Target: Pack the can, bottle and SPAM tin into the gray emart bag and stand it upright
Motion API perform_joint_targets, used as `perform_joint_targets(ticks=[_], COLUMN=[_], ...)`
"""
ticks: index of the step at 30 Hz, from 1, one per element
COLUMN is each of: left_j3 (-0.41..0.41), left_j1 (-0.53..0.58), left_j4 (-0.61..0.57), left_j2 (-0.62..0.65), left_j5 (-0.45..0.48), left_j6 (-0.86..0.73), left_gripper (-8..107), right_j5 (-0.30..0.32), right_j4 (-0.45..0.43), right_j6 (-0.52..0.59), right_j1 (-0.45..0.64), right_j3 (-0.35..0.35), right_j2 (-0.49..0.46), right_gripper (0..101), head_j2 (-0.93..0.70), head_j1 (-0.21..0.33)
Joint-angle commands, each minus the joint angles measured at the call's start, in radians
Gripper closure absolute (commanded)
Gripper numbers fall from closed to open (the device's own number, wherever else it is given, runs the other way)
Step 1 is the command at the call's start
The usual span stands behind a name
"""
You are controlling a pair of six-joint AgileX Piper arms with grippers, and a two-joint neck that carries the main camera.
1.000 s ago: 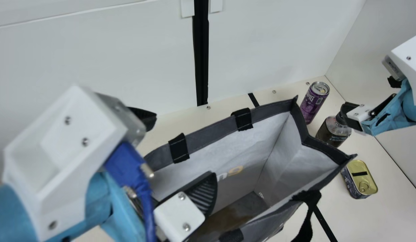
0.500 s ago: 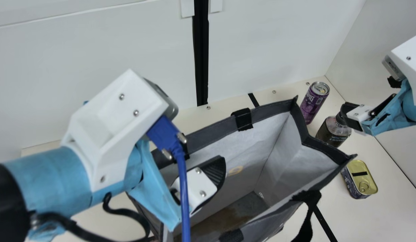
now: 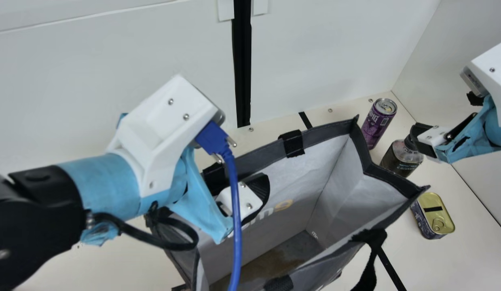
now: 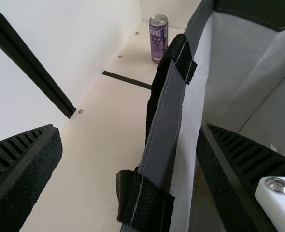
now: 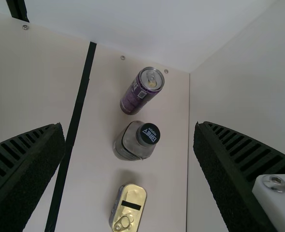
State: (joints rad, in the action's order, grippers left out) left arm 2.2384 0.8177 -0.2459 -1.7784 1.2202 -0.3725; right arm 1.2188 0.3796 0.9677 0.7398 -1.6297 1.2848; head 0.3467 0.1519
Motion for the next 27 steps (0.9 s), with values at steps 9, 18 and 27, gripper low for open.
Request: perform_joint_targets(ticks=[9, 18, 27], left_j3=[-0.016, -0.044, -0.064], left_j1=[0.017, 0.029, 0.037], left_j4=[0.01, 0.013, 0.033], left_j2=[-0.023, -0.024, -0.012], left_j5=[0.0, 0.0, 0.0], left_j6=[0.005, 0.008, 0.027], left_gripper=[9, 36, 96], right_j5=[0.0, 0.0, 0.0], right_j4=[0.0, 0.0, 0.0], right_j6=[0.0, 0.0, 0.0], right_j1=[0.0, 0.0, 0.0], right_j3=[0.0, 0.0, 0.0], right_j2=[0.0, 0.0, 0.0], right_gripper=[6, 6, 6], head_j2=[0.002, 0.002, 0.002], head_j1=[0.023, 0.023, 0.023])
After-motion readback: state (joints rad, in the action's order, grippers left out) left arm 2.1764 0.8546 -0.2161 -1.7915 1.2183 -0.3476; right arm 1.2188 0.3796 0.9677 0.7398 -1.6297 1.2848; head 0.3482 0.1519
